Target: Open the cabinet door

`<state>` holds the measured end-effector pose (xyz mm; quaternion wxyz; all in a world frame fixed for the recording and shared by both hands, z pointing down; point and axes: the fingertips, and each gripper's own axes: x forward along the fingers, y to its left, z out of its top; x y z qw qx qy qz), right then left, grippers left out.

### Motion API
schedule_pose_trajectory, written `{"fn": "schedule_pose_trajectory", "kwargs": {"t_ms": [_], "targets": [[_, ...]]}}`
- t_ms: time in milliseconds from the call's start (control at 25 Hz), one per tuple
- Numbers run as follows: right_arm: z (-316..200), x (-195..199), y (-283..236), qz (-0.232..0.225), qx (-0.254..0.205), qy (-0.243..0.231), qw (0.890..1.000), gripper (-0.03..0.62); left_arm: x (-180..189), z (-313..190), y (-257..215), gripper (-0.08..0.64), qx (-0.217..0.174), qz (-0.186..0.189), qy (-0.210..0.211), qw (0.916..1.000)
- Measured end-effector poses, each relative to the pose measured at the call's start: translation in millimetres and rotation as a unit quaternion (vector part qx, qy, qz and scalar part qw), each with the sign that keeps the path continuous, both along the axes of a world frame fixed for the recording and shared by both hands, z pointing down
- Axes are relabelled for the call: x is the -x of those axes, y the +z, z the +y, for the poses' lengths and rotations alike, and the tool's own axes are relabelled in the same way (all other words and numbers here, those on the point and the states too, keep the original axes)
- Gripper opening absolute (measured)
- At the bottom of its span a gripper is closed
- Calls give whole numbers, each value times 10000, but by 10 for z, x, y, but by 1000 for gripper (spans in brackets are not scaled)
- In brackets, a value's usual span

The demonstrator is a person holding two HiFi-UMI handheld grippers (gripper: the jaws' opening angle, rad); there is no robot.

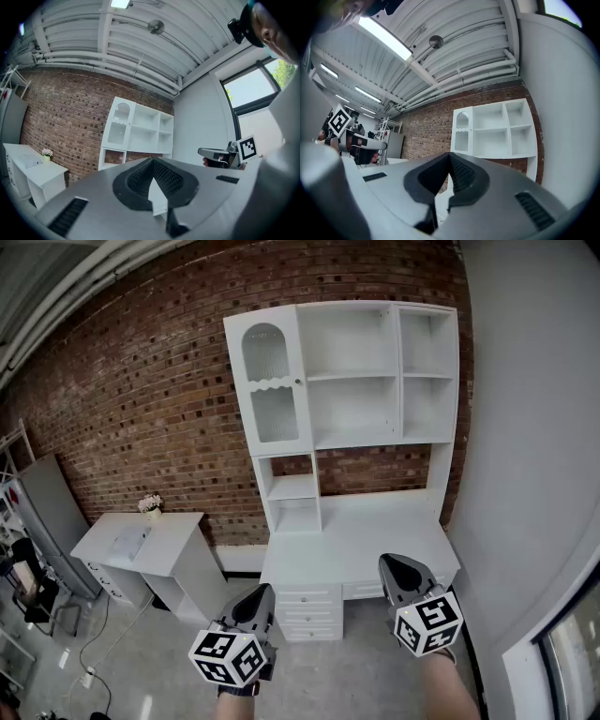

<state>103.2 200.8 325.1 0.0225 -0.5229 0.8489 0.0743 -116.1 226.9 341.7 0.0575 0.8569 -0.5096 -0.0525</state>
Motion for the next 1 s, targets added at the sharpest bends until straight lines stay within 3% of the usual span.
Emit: {"fn": "schedule_pose_trajectory", "kwargs": {"t_ms": [320, 760, 1000], "targets": [[-6, -88, 31, 6, -23, -64, 10000, 3, -157, -22, 53, 6, 11, -19, 20, 10000], [150, -427, -246, -334, -140, -234, 9991, 3, -444, -11, -167, 6, -105, -62, 27, 9999], [205, -596, -152, -429, -137, -418, 9981, 3, -650, 9, -53, 6, -79, -16, -52, 10000]]}}
